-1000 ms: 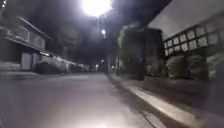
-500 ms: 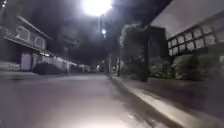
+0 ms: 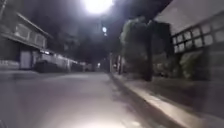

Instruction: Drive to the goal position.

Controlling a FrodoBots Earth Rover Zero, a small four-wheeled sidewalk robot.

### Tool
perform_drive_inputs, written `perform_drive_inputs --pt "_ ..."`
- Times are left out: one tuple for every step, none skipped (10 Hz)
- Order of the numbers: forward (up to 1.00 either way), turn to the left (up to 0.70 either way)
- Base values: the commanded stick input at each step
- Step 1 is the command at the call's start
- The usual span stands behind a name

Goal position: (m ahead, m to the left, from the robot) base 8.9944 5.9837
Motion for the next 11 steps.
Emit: perform_drive_inputs --pt "0.50 0.00" --pt "0.50 0.00" --pt "0.50 0.00" --pt "0.50 0.00" --pt "0.50 0.00" --pt "0.50 0.00" --pt "0.50 0.00" --pt "0.50 0.00" --pt "0.50 0.00" --pt "0.50 0.00" --pt "0.50 0.00"
